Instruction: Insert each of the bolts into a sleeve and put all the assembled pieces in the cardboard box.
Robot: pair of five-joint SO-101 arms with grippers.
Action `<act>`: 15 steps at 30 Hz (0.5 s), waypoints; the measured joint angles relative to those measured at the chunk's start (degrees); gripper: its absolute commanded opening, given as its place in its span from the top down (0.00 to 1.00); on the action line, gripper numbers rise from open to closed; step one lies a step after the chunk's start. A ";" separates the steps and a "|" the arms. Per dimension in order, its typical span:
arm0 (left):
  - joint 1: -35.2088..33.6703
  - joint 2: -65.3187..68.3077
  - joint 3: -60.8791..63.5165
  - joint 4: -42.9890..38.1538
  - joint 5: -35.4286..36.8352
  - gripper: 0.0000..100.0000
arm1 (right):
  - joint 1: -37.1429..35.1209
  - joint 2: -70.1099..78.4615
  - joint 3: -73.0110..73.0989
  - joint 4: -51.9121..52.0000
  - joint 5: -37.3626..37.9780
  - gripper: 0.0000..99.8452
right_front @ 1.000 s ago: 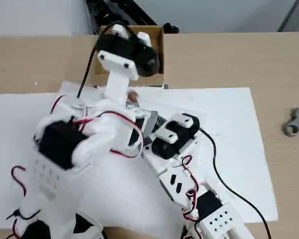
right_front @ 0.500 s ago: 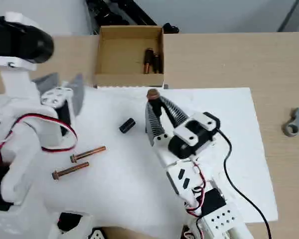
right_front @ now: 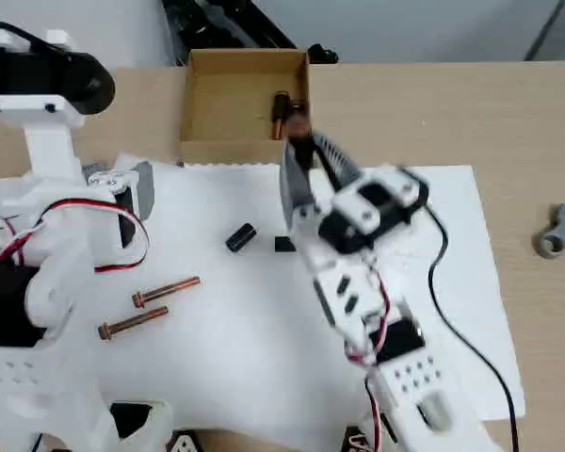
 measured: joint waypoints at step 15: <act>-10.81 -11.43 6.68 0.00 -3.87 0.86 | 1.32 48.97 -34.55 -10.64 0.00 1.00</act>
